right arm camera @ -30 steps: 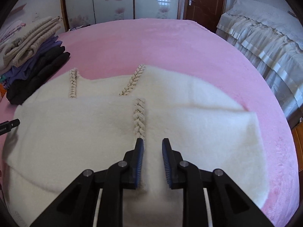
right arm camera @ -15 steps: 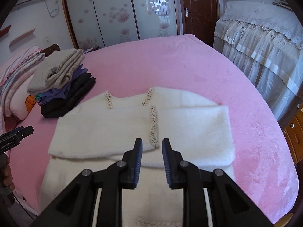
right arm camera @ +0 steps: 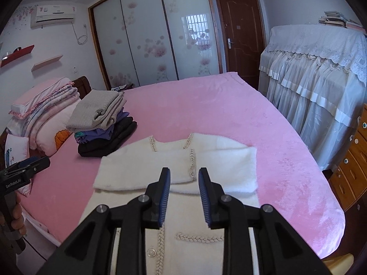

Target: Fold large clothes

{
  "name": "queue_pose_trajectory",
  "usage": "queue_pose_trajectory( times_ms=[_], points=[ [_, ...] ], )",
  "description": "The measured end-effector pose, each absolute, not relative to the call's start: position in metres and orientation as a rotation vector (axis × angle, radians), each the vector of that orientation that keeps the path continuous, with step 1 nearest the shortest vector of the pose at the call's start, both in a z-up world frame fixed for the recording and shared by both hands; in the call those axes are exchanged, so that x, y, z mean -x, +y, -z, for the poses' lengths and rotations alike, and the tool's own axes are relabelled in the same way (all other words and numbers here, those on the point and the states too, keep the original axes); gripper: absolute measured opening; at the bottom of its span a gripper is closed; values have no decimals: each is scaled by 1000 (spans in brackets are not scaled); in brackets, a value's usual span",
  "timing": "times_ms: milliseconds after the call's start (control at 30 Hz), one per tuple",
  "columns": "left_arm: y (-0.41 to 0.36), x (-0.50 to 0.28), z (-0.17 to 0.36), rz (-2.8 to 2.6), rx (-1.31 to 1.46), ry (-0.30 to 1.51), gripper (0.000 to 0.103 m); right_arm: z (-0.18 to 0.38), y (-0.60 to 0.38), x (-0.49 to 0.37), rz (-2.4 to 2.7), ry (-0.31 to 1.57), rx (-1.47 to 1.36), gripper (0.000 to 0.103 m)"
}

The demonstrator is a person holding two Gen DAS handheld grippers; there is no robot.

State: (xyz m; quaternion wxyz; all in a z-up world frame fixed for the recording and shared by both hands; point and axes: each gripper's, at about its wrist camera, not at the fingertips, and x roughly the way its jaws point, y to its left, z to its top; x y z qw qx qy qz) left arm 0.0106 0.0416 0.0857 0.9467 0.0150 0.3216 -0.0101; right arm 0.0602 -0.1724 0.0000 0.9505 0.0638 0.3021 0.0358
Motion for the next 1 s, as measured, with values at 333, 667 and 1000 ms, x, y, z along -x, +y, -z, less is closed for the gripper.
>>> queue_pose_trajectory(
  times_ms=[333, 667, 1000],
  points=[
    [60, 52, -56, 36, -21, 664, 83, 15, -183, 0, -63, 623, -112, 29],
    [88, 86, -17, 36, 15, 694, 84, 35, -189, 40, -54, 613, -106, 34],
    [134, 89, 99, 55, 61, 919, 85, 94, -215, 46, -34, 764, -69, 49]
  ],
)
